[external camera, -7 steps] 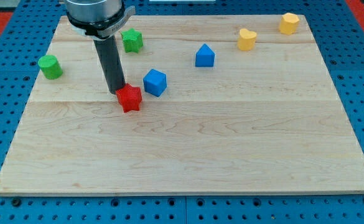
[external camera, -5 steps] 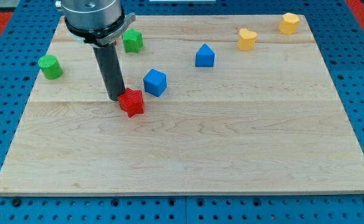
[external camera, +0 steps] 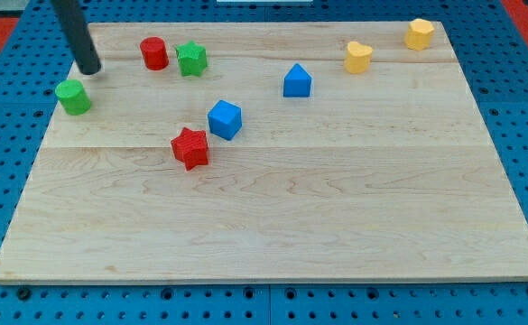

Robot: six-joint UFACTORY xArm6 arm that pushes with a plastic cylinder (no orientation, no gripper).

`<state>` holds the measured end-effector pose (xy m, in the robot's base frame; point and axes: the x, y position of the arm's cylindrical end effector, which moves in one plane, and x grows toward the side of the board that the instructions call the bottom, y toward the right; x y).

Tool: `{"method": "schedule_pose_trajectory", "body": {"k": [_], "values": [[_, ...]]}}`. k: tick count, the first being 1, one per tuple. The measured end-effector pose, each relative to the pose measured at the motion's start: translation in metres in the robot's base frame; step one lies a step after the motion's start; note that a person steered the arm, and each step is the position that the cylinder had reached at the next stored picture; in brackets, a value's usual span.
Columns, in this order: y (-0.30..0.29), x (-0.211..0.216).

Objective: Place the green circle diagonally at the bottom left of the red star

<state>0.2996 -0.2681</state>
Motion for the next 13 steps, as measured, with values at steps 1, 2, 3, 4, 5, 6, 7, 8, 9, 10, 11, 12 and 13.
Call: {"method": "schedule_pose_trajectory", "body": {"k": [1,2,3,4,5,6,7,8,9,10,11,12,13], "values": [[-0.003,0.036],[-0.003,0.062],[-0.035,0.065],[-0.03,0.08],[0.014,0.095],[0.029,0.13],[0.053,0.141],[0.051,0.115],[0.07,0.122],[0.077,0.136],[0.077,0.14],[0.085,0.154],[0.103,0.159]]}}
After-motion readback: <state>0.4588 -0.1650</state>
